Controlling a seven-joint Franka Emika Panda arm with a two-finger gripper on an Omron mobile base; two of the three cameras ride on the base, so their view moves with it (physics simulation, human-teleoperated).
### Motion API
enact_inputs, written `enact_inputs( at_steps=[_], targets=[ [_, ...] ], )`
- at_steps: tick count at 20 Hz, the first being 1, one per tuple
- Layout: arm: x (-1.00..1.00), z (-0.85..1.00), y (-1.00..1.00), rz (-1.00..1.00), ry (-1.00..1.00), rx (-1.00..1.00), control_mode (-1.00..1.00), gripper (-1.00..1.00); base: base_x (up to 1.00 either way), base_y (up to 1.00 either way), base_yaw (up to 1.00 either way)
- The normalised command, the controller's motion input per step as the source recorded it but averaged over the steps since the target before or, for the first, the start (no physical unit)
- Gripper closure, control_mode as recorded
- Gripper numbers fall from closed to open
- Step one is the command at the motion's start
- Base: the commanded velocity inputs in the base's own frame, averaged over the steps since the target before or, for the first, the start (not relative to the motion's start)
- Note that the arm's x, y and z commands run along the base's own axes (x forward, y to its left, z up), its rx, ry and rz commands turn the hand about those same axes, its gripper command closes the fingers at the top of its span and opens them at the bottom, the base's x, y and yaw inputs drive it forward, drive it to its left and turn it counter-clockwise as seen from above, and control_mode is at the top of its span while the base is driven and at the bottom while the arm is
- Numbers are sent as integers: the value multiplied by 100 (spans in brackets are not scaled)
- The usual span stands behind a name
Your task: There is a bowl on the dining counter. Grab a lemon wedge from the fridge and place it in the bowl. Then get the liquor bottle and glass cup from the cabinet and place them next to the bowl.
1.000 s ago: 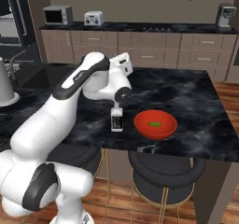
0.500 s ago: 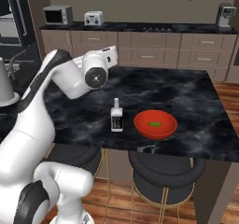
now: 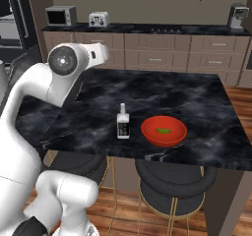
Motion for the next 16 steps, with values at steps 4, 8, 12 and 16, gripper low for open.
enact_inputs(
  at_steps=[4,8,12,16],
  targets=[
    [-100,0,0,-6,9,0,-100,-100,0,0,0],
    [-100,-12,0,-7,3,0,-100,-100,0,0,0],
    [-93,-19,0,-9,-3,0,-100,-100,0,0,0],
    [-55,-9,0,-6,-2,0,-100,-100,0,0,0]
  ],
)
